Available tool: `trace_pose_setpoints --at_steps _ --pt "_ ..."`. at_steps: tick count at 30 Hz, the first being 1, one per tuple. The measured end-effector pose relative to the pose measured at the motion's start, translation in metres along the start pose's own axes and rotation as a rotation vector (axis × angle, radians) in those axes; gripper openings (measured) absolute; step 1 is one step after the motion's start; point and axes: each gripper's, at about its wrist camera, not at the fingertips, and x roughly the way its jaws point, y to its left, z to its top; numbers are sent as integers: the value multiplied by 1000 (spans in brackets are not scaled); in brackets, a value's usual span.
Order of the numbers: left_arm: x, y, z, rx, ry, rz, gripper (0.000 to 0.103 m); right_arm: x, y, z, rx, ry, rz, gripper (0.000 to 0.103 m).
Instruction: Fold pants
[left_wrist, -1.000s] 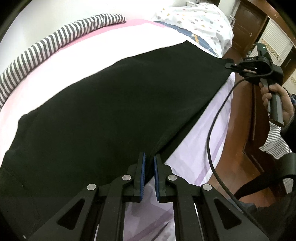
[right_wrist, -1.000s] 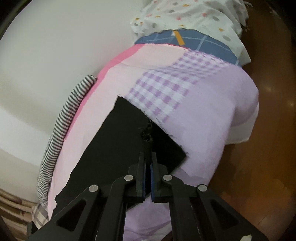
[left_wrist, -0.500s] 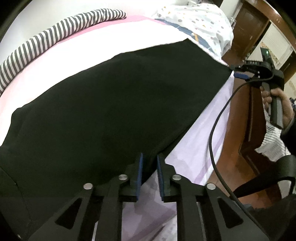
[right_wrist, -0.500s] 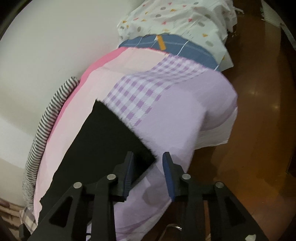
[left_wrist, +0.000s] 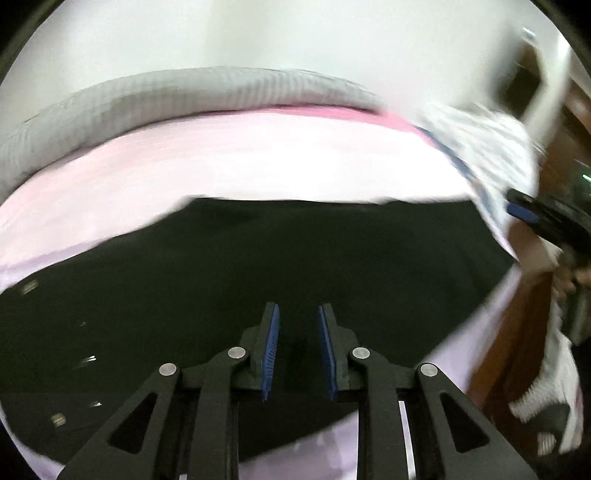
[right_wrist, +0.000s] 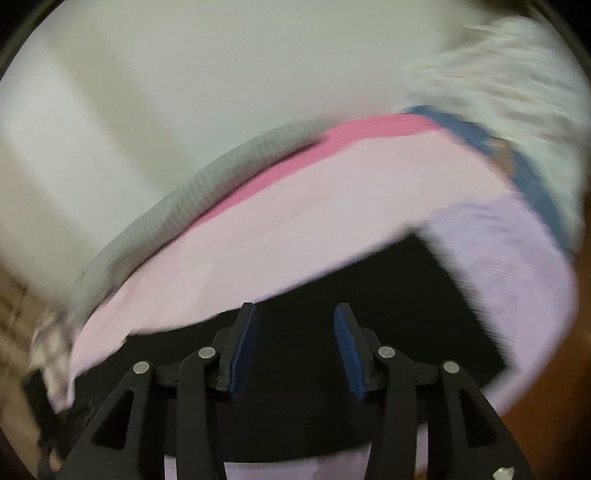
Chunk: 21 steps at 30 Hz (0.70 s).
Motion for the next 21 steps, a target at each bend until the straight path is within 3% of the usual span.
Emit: trace_pose_setpoints --at_steps 3,7,13,21 --pt "-7 38 -4 -80 -11 104 23 41 58 8 -127 81 80 42" --pt "-10 68 -15 -150 -9 163 23 85 118 10 -204 179 193 42" --pt "-5 85 -27 -166 -1 180 23 155 203 1 -312 364 328 42" --pt "3 92 -32 -170 15 160 23 220 266 -19 -418 495 361 42"
